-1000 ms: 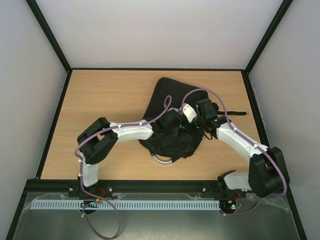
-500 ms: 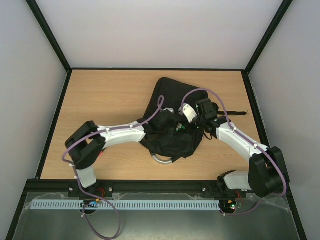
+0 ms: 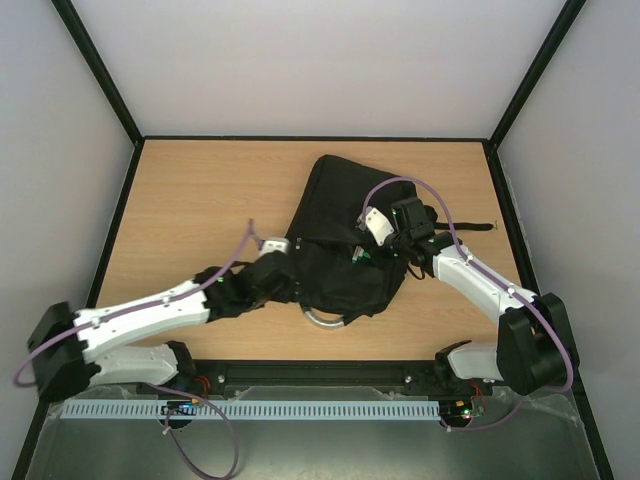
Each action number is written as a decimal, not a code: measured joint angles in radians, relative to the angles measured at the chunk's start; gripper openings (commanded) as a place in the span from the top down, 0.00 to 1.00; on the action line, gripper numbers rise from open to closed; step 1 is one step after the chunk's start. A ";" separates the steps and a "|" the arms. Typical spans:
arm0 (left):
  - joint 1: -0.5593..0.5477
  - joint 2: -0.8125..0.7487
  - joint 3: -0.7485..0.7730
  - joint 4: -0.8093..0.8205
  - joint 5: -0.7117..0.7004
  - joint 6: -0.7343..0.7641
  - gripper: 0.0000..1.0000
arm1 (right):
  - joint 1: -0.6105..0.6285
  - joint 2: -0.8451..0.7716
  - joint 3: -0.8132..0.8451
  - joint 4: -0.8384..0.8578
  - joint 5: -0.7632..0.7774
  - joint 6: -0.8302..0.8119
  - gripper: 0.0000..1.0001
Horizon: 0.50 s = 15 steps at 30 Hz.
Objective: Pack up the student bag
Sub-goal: Place the stationery in the student bag, then pick up the stationery from the center of the board.
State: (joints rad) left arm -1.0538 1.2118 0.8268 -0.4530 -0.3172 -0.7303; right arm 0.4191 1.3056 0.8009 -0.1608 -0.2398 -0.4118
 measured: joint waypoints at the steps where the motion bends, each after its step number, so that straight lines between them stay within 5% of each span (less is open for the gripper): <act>1: 0.022 -0.042 -0.021 -0.019 -0.017 -0.008 0.10 | 0.000 0.000 0.000 0.000 0.000 0.000 0.99; 7: 0.246 -0.247 -0.188 -0.072 -0.017 -0.037 0.09 | 0.000 0.000 0.000 -0.001 -0.002 -0.004 0.99; 15: 0.430 -0.211 -0.209 -0.099 -0.013 -0.085 0.06 | 0.000 0.000 0.000 -0.002 -0.002 -0.006 0.99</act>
State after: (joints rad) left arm -0.6243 1.0008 0.6174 -0.5518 -0.3298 -0.8150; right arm 0.4191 1.3052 0.8009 -0.1627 -0.2417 -0.4175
